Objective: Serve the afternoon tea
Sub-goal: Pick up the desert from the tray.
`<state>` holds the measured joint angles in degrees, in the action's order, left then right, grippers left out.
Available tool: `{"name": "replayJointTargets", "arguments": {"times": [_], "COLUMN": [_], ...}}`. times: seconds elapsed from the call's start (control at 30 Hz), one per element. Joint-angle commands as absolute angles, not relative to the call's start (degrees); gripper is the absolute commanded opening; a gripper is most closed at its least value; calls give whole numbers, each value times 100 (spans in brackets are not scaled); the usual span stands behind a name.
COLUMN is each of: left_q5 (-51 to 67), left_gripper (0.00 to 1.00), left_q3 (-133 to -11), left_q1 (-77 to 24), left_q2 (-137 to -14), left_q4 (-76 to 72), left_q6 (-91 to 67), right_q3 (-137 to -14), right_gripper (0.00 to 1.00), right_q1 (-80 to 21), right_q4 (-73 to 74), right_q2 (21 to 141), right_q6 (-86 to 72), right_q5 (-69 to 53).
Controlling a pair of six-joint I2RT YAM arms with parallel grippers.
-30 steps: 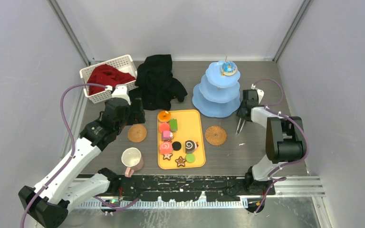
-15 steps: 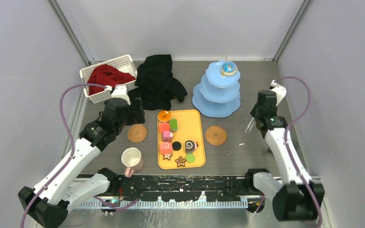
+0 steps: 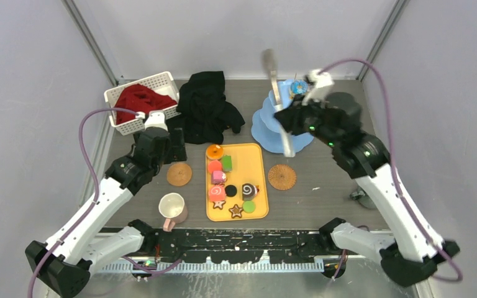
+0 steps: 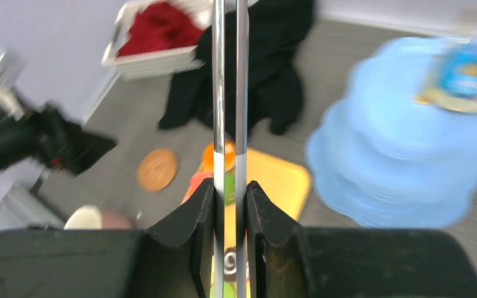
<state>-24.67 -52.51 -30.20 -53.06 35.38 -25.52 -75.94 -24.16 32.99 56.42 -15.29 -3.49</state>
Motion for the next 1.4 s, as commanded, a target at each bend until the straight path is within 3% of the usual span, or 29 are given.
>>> {"name": "replayJointTargets", "arguments": {"times": [0.0,0.27,0.43,0.67,1.37], "left_q5": [-2758,-2845,-2767,-2288,-2281], "left_gripper": [99,99,100,99,98], "left_q3": [-5691,-5858,-5748,-5527,-5478], "left_q1": [-2788,-2470,-2471,-2470,-2470], "left_q2": [-5297,-5108,-5072,-5121,-5172], "left_q4": [3936,4348,4423,4302,4167], "left_q6": [-2685,-2905,-3042,-3204,-3162], "right_q3": [-8423,-7735,-7274,-6894,-7319], "right_gripper": [1,1,3,20,33], "right_q1": [-3953,-5041,-5063,-5063,-5187], "right_q4": [4038,4545,5061,4712,4948], "right_q2": [6566,7010,7217,7372,8103], "right_q6": [-1161,-1520,-2029,-2232,-2543], "right_q5": [-79,-303,-152,-485,-144]}}
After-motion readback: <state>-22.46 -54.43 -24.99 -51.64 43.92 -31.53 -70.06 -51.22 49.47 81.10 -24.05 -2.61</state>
